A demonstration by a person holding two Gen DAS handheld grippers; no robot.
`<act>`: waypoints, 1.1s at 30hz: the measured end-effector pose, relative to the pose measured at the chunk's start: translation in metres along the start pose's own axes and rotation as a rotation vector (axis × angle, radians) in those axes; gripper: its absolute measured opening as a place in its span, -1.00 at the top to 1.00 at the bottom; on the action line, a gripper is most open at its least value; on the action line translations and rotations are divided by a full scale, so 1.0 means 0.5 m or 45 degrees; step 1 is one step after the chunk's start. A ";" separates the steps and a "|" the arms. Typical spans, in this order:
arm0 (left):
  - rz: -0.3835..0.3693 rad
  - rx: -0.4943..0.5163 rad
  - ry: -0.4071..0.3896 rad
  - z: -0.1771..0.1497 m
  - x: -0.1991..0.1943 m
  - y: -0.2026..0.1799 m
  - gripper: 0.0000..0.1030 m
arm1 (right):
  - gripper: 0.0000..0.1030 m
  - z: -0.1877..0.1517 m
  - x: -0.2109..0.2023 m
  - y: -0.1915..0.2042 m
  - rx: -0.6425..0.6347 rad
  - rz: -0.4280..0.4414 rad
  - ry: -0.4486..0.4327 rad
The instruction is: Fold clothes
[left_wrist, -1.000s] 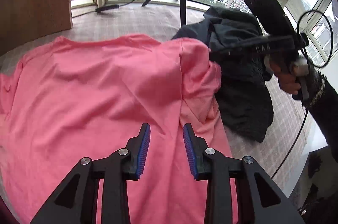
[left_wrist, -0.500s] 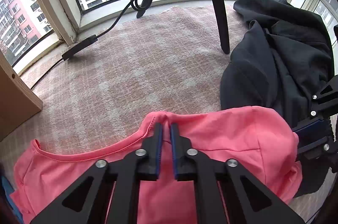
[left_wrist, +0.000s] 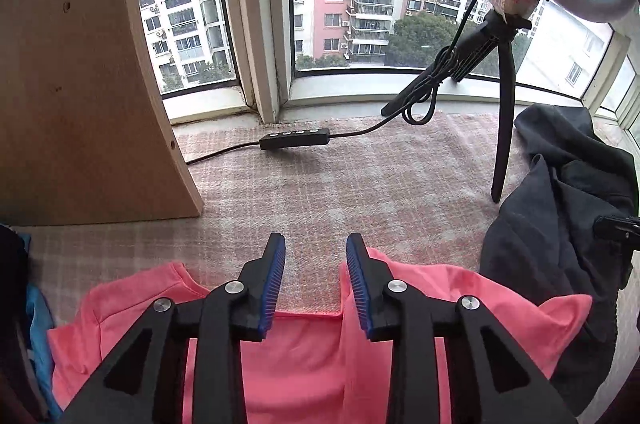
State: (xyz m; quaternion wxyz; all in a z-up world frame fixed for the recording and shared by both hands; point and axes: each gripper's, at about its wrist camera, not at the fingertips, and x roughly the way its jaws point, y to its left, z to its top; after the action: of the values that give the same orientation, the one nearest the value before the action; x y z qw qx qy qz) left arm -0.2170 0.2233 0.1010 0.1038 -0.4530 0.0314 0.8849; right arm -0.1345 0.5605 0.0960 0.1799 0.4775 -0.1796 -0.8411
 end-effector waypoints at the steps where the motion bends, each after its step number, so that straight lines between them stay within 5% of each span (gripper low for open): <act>1: -0.016 -0.006 -0.020 -0.003 -0.019 0.000 0.37 | 0.82 0.000 -0.004 -0.006 0.024 0.040 0.007; 4: -0.107 -0.015 -0.087 -0.029 -0.107 -0.004 0.36 | 0.81 -0.031 -0.015 0.024 -0.060 0.230 0.110; 7: -0.269 -0.021 -0.131 -0.100 -0.215 -0.016 0.28 | 0.79 -0.096 -0.006 0.094 -0.263 0.282 0.256; 15: -0.440 0.024 0.072 -0.406 -0.363 -0.131 0.25 | 0.71 -0.244 0.113 0.190 -0.552 0.102 0.535; 19: -0.518 0.023 0.177 -0.523 -0.383 -0.201 0.25 | 0.60 -0.260 0.131 0.193 -0.633 -0.003 0.509; 21: -0.534 0.052 0.214 -0.563 -0.385 -0.238 0.25 | 0.92 -0.258 0.134 0.190 -0.645 -0.020 0.503; 27: -0.612 0.035 0.223 -0.609 -0.409 -0.273 0.25 | 0.96 -0.189 0.012 0.151 -0.598 -0.085 0.294; 33: -0.626 0.057 0.267 -0.648 -0.381 -0.335 0.25 | 0.95 -0.165 0.029 0.136 -0.500 -0.055 0.344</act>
State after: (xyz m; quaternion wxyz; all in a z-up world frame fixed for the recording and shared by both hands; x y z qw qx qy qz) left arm 0.1844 0.3089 0.0708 0.3217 -0.5339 -0.0494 0.7804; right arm -0.0611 0.4839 0.0780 0.2736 0.5454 0.0233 -0.7919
